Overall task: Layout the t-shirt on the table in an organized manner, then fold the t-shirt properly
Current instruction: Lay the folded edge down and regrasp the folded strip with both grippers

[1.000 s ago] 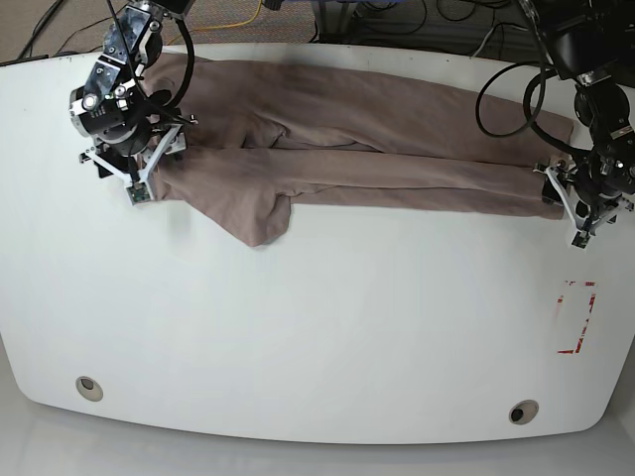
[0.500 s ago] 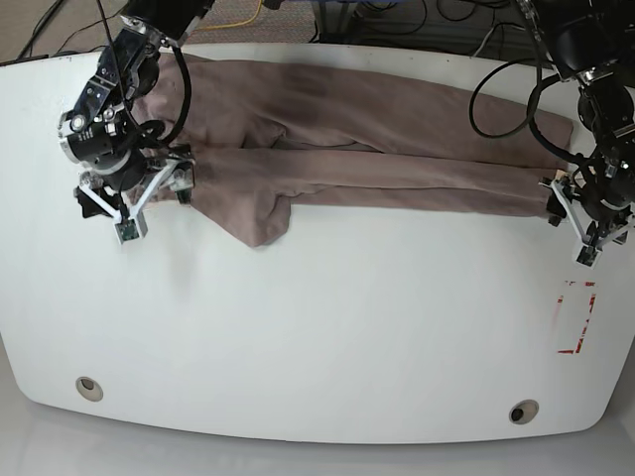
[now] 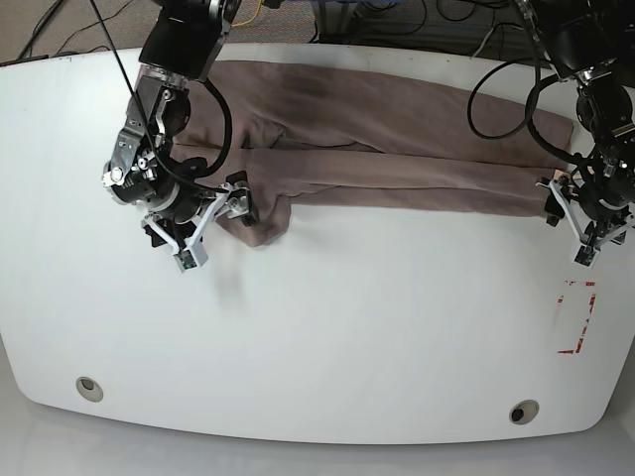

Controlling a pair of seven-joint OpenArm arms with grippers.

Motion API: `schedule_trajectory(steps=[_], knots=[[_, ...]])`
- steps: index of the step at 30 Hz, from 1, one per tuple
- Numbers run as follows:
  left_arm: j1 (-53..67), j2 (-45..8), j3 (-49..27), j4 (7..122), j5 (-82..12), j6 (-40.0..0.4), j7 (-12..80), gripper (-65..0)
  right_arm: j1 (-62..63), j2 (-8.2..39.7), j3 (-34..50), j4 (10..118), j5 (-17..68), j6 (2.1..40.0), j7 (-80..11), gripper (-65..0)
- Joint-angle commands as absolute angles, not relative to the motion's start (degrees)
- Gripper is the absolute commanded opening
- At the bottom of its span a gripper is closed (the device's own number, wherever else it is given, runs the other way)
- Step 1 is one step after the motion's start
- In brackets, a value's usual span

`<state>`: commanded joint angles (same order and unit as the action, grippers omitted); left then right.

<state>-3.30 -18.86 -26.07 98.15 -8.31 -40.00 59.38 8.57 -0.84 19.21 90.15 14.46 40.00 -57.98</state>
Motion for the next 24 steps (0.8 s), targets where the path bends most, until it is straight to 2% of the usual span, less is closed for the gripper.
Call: schedule_trajectory(steps=[3, 7, 10, 13, 20, 22, 24], knots=[[-3.3, -18.9, -26.1, 98.2, -8.3, -40.0, 59.4, -26.5, 9.2, -0.8, 18.9, 86.8, 14.5, 40.0, -55.1, -1.9], [-3.3, -18.9, -26.1, 98.2, -8.3, -40.0, 59.4, -26.5, 9.9, -0.7, 18.8, 82.0, 14.5, 40.0, -52.0, -8.7], [-3.3, -18.9, -26.1, 98.2, -8.3, -40.0, 59.3, -26.5, 10.6, -0.7, 18.8, 80.0, 14.5, 40.0, -51.5, -19.2], [-3.3, -18.9, -26.1, 98.2, -8.4, -40.0, 59.3, -26.5, 10.7, -0.7, 18.8, 79.9, 14.5, 40.0, -51.4, -34.1], [-3.3, -18.9, -26.0, 98.1, -8.4, -40.0, 59.3, -26.5, 10.8, -0.7, 18.7, 80.4, 14.5, 40.0, -51.4, -62.0], [-3.3, -18.9, -26.0, 98.1, -8.5, -40.0, 59.3, -26.5, 10.8, -0.8, 18.7, 82.0, 14.6, 40.0, -51.6, -65.0], [-3.3, -18.9, -26.0, 98.1, -8.5, -40.0, 59.3, -26.5, 10.3, -0.9, 18.7, 84.7, 15.1, 40.0, -52.4, -65.0]])
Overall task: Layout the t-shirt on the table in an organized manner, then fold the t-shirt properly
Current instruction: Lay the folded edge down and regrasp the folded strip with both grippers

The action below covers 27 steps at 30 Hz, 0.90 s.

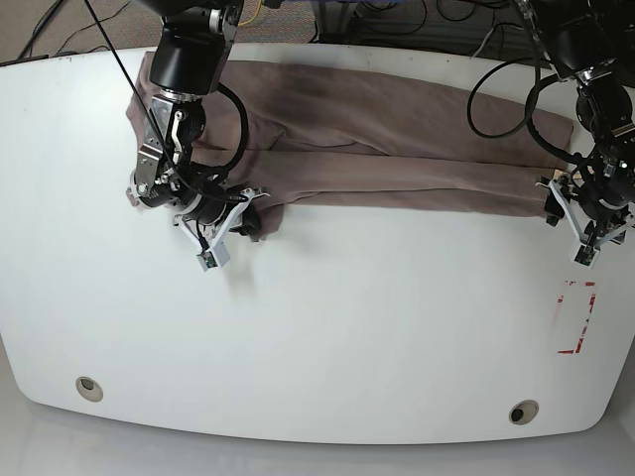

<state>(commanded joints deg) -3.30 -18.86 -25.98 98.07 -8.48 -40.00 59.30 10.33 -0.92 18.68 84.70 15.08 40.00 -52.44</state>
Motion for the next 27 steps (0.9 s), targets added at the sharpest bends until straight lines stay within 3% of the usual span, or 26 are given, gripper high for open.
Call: schedule_trajectory(steps=[7, 14, 22, 27], knots=[[-3.3, -18.8, -25.9, 98.0, -8.5, -40.0, 59.3, -26.5, 8.8, -1.3, 18.8, 96.6, 17.6, 40.0, -63.2, -65.0], [-3.3, -18.8, -25.9, 94.8, -8.5, -40.0, 59.0, -26.5, 2.4, -0.7, 18.8, 107.1, 33.6, 40.0, -74.2, -65.0], [-3.3, -18.8, -25.8, 94.1, -8.5, -40.0, 59.0, -26.5, -6.7, 1.3, 18.7, 111.0, 46.8, 40.0, -76.4, -64.5], [-3.3, -18.8, -25.8, 94.1, -8.5, -40.0, 59.0, -26.5, -10.4, 5.0, 15.3, 111.0, 52.3, 40.0, -76.4, -64.2]])
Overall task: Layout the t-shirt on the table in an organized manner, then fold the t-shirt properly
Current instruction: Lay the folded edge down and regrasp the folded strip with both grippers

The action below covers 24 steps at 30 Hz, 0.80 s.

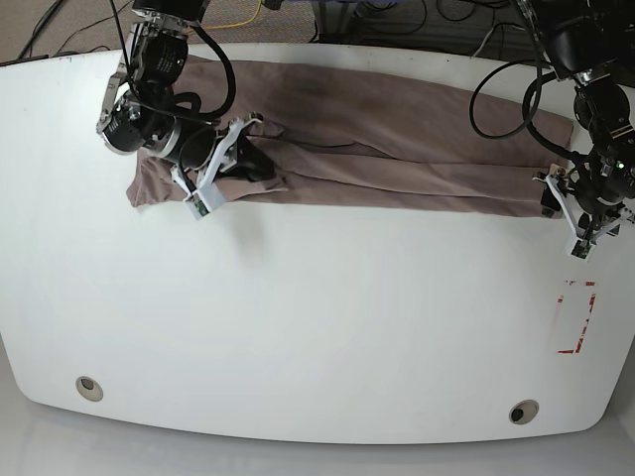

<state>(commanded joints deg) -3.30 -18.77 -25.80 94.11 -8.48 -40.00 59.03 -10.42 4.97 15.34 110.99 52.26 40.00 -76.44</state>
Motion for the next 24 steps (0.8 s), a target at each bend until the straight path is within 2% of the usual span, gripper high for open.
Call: schedule_trajectory(steps=[3, 5, 7, 9, 11, 14, 19, 24], knots=[[-3.3, -18.8, -25.8, 94.1, -8.5, -40.0, 59.0, -26.5, -11.6, 7.3, 13.1, 111.1, 54.2, 40.0, -76.4, -63.6], [-3.3, -18.8, -25.8, 94.1, -8.5, -40.0, 59.0, -26.5, -12.3, 8.4, 12.3, 111.1, 55.5, 40.0, -76.4, -59.0], [-3.3, -18.8, -25.8, 94.1, -8.5, -40.0, 59.0, -26.5, -13.1, 9.2, 12.1, 111.1, 57.1, 40.0, -76.4, -50.3], [-3.3, -18.8, -25.8, 94.1, -8.6, -40.0, 59.1, -26.5, -14.3, 10.5, 12.3, 111.1, 59.2, 40.0, -76.4, -35.0], [-3.3, -18.8, -25.8, 94.2, -8.6, -40.0, 59.2, -26.5, -15.4, 12.3, 12.3, 111.1, 61.7, 40.0, -76.4, -17.1], [-3.3, -18.8, -25.8, 94.4, -8.6, -40.0, 59.2, -26.5, -16.7, 14.1, 12.3, 111.1, 64.8, 40.0, -76.4, -0.8], [-3.0, -18.8, -25.8, 94.5, -8.6, -40.0, 59.3, -26.5, -17.2, 17.0, 13.9, 111.1, 70.1, 40.0, -76.4, 0.0], [-0.7, -18.2, -25.8, 97.2, -8.7, -40.0, 59.3, -26.5, -16.6, 17.0, 20.1, 110.6, 69.7, 40.0, -76.3, -1.3]])
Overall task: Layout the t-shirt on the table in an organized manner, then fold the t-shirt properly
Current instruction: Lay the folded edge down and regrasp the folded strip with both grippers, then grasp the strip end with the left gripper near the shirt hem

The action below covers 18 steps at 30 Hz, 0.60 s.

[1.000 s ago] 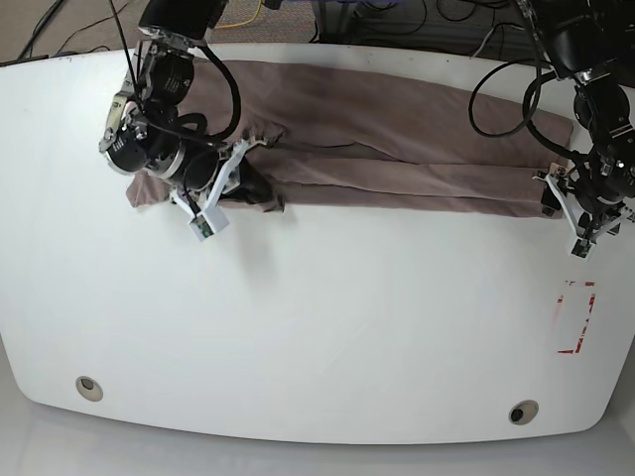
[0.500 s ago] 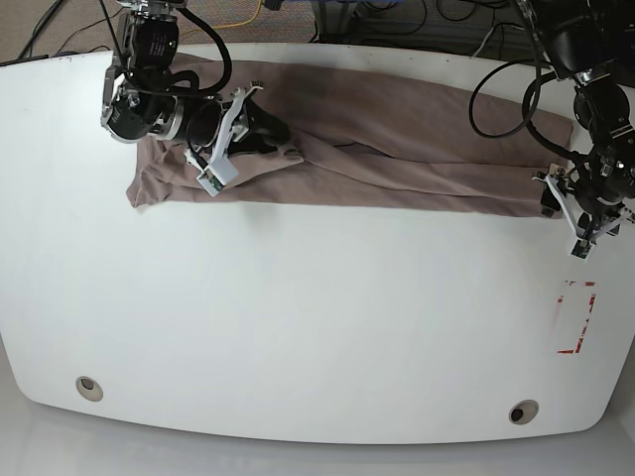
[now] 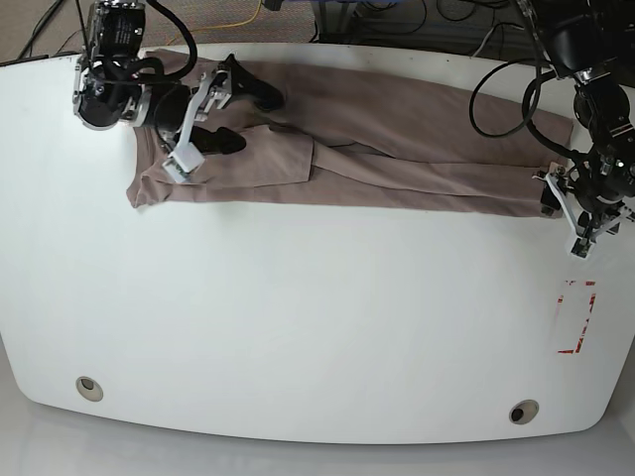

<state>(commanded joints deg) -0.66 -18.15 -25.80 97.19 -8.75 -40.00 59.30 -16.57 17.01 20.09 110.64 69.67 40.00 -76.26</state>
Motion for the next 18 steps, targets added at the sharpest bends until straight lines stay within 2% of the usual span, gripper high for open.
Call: schedule_trajectory(steps=[4, 6, 8, 9, 10, 13, 15, 18], knots=[[2.4, -15.1, -25.9, 102.8, -8.7, -40.0, 59.3, -26.5, -13.7, 17.0, 22.5, 110.3, 64.0, 40.0, -76.1, -11.4], [4.7, -13.8, -25.9, 105.7, -8.7, -40.0, 59.3, -26.5, -12.6, 16.7, 22.3, 110.3, 60.5, 40.0, -75.1, -21.6], [6.5, -11.7, -26.2, 107.6, -8.7, -40.0, 59.3, -26.5, -12.3, 15.6, 22.2, 110.3, 56.4, 40.0, -72.7, -36.3], [6.9, -11.5, -26.2, 107.7, -8.7, -40.0, 59.2, -26.5, -12.3, 15.3, 22.2, 110.3, 55.2, 40.0, -72.3, -40.0], [7.5, -11.1, -26.2, 107.8, -8.7, -40.0, 59.1, -26.5, -12.2, 14.8, 22.2, 110.3, 52.7, 40.0, -71.7, -46.6], [9.1, -10.9, -26.2, 107.6, -8.7, -40.0, 58.9, -26.5, -12.2, 14.4, 22.0, 110.2, 46.6, 40.0, -70.0, -57.1], [10.0, -10.8, -26.2, 107.3, -8.7, -40.0, 57.6, -26.5, -12.2, 13.1, 21.2, 109.1, 42.6, 40.0, -68.4, -58.2], [10.7, -9.4, -26.2, 105.3, -8.7, -40.0, 54.6, -26.5, -12.2, 12.8, 18.9, 105.8, 36.8, 40.0, -63.7, -55.3]])
